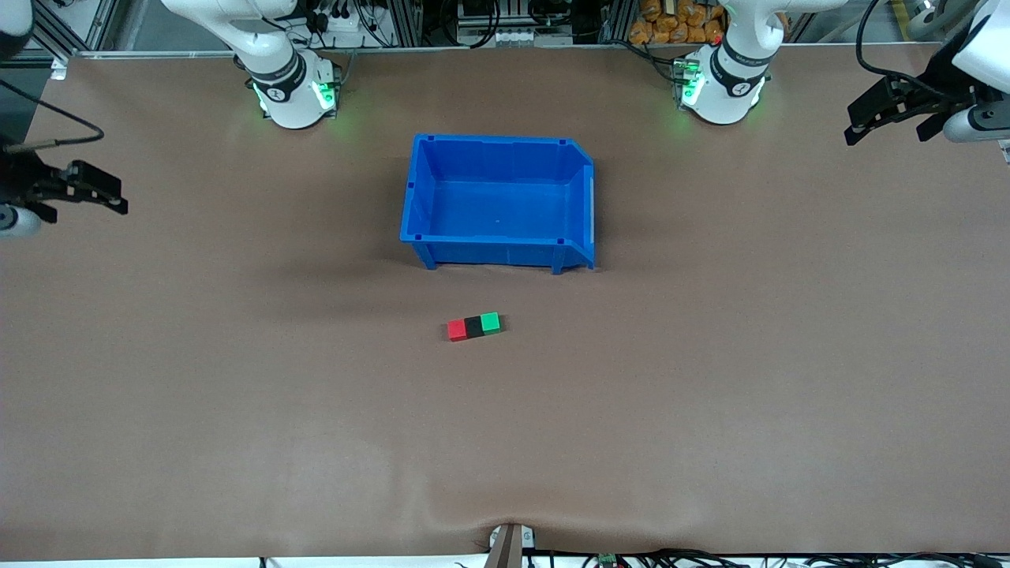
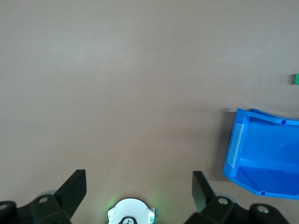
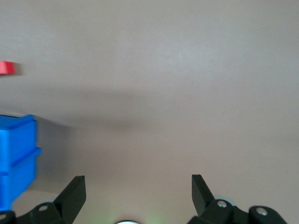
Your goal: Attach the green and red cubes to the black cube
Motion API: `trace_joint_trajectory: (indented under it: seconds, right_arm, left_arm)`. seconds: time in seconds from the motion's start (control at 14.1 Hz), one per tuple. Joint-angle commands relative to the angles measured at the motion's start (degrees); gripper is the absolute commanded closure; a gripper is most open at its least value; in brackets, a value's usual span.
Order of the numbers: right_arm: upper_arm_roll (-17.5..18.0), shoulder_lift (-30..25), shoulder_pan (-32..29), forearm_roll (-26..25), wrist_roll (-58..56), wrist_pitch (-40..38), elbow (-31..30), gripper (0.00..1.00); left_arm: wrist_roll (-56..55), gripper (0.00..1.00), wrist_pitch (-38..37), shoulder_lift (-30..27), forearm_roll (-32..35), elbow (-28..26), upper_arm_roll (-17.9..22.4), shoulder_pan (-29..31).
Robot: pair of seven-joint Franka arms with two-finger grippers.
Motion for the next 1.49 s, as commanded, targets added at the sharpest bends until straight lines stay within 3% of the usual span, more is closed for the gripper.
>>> trace_joint_trajectory:
  seconds: [0.0, 0.36, 0.78, 1.42]
  right_arm:
    - [0.9, -2.9, -2.6, 3.6, 4.4, -1.6, -2.8, 0.00]
    - [-3.0, -3.0, -0.2, 3.5, 4.0, -2.5, -1.3, 0.00]
    - [-2.8, -2.9, 1.3, -1.1, 2.7, 1.8, -0.8, 0.00]
    - [-2.8, -2.6, 0.9, -1.2, 2.1, 1.1, -0.6, 0.00]
  left_arm:
    - [2.3, 0.00, -0.6, -1.5, 0.7, -1.1, -0.1, 0.6]
    - [2.3, 0.00, -0.7, -1.1, 0.9, -0.4, -0.3, 1.2]
    - [2.3, 0.00, -0.7, 0.6, 1.0, 2.5, -0.3, 1.2]
    - [2.3, 0.00, -2.5, 0.9, 1.4, 3.0, -0.4, 1.1]
